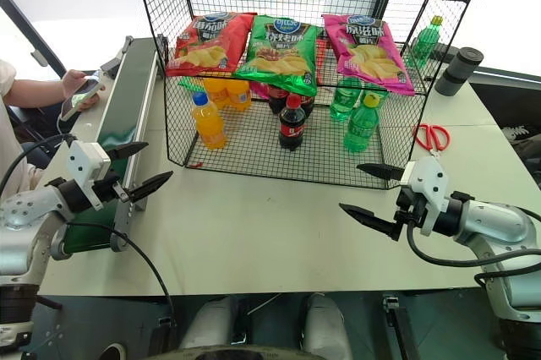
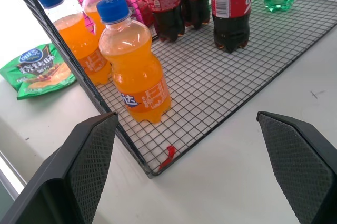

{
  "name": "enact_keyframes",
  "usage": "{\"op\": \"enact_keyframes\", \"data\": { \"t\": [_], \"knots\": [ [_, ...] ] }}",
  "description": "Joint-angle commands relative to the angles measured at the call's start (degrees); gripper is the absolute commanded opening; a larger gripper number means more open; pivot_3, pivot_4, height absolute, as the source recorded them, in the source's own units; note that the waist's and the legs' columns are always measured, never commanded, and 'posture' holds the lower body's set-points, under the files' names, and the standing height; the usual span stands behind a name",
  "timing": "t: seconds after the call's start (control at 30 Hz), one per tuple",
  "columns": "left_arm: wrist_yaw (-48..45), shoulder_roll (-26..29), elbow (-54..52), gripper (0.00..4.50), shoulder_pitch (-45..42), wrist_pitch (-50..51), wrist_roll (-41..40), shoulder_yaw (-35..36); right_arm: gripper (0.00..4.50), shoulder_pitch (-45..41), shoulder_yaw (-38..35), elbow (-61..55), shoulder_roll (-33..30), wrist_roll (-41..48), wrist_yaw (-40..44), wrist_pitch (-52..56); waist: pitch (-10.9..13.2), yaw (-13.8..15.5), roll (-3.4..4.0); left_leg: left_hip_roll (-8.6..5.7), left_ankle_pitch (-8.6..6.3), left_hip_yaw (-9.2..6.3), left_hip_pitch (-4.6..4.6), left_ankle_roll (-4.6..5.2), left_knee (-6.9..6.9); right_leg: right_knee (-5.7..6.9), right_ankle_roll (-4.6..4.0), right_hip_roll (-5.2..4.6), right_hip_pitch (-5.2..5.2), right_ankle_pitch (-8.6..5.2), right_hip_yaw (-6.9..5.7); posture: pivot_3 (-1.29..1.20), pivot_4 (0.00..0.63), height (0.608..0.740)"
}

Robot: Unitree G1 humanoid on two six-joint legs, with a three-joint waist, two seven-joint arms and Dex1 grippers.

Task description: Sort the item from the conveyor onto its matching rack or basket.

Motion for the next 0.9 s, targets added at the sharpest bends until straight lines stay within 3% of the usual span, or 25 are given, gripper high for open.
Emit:
{"op": "enact_keyframes", "data": {
  "t": [0.03,0.23,0.9],
  "knots": [
    [-1.30,0.13,-0.95,4.50,-0.27,-0.59,-0.72,-0.35,4.43,-0.90,0.14,-0.23,-0.51,-0.79,-0.28,-1.59,0.00,-0.01,0.00,0.00,0.00,0.00,0.00,0.00,0.00,0.00,0.00,0.00,0.00,0.00,0.00,0.00,0.150,0.740],
    [-1.06,-0.13,-3.22,4.50,0.66,2.22,-1.75,-0.64,4.43,-1.46,0.66,0.19,-0.26,-1.40,-1.01,-1.81,0.00,-0.02,0.00,0.00,0.00,0.01,0.00,0.00,0.00,0.02,0.00,0.01,0.00,0.00,0.00,0.00,0.150,0.740],
    [-1.89,-1.50,0.74,4.50,-0.93,-4.24,0.74,-2.16,4.43,-2.53,2.12,2.45,-0.31,-2.88,-0.95,-4.04,0.00,-0.02,0.00,-0.01,0.00,0.03,0.03,0.00,0.02,0.04,0.00,0.01,0.02,0.00,0.00,0.00,0.150,0.740]
  ]
}}
